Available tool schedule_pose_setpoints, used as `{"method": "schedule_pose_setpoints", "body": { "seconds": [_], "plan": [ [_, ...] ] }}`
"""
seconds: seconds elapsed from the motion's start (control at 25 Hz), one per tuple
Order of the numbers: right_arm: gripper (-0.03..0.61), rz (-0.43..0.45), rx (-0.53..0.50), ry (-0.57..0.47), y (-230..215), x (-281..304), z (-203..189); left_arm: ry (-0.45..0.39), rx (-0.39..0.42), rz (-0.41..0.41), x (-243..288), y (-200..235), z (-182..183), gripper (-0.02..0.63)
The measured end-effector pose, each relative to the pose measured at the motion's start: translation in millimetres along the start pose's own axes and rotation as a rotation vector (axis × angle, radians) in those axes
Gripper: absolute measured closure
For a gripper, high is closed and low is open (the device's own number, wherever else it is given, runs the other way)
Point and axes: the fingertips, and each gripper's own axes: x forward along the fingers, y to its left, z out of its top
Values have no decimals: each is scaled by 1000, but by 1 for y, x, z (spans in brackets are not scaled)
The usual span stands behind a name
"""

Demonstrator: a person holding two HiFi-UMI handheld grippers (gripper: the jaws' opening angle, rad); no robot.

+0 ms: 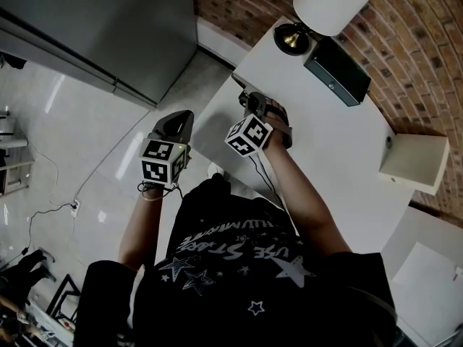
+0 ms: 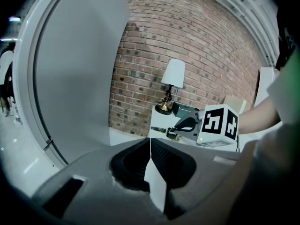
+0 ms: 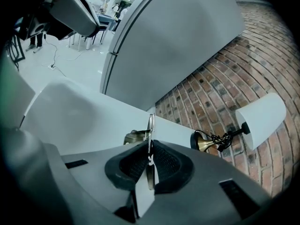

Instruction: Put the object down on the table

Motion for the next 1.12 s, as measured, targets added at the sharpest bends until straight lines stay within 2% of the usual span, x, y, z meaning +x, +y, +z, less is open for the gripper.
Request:
{"method": "schedule_pose_setpoints", "body": {
  "seconds": [0.28, 0.72, 1.12],
  "plan": [
    [535, -1, -27, -37, 10, -2, 0, -4, 4, -1, -1, -3, 0, 592],
    [525, 20, -9, -43, 18, -4, 2, 6, 22, -9, -3, -8, -1, 592],
    [466, 78, 78, -76, 20, -18, -6, -5, 28, -11, -5, -21, 3, 592]
  ]
}}
